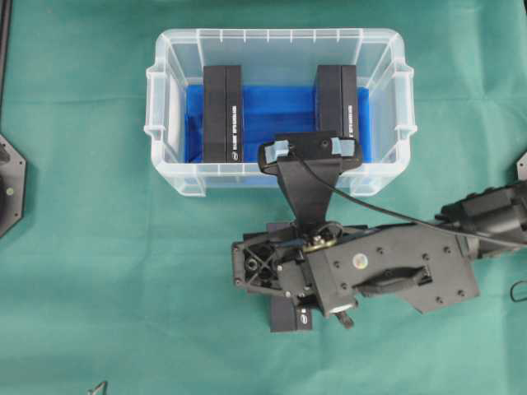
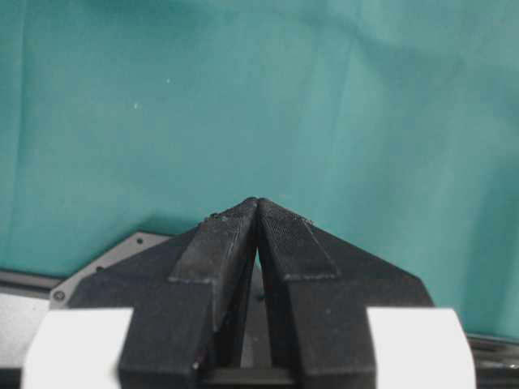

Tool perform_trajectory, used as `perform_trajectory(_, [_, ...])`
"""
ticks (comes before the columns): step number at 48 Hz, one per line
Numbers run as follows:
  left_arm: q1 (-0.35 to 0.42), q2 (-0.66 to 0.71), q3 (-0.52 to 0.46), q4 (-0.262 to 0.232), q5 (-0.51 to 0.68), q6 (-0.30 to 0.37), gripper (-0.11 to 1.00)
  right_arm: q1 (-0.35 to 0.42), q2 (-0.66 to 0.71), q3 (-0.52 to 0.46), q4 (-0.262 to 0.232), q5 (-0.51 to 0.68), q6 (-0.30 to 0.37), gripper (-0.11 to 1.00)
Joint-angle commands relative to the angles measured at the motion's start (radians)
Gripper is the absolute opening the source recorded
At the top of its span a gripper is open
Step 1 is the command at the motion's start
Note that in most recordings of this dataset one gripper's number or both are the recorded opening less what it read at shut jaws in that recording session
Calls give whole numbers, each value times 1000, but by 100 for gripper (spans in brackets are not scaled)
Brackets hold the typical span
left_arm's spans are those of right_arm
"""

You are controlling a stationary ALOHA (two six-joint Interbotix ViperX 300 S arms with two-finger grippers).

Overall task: Take the box out of the case with the right arm.
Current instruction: 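Open the right gripper, release the box, and withdraw to the right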

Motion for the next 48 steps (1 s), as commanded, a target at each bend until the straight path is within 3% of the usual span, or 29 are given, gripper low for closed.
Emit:
perform_trajectory(1, [2,5,-26,2,-5,-2,2,-5,-44,-21,-3,-5,0,90])
perform_trajectory(14, [3,5,-25,3,-5,0,2,18,-124,75,15,5,12,90])
perform_trajectory(48, [2,-14,-21,3,-5,11,2,141,-617,630,31,-44,130,90])
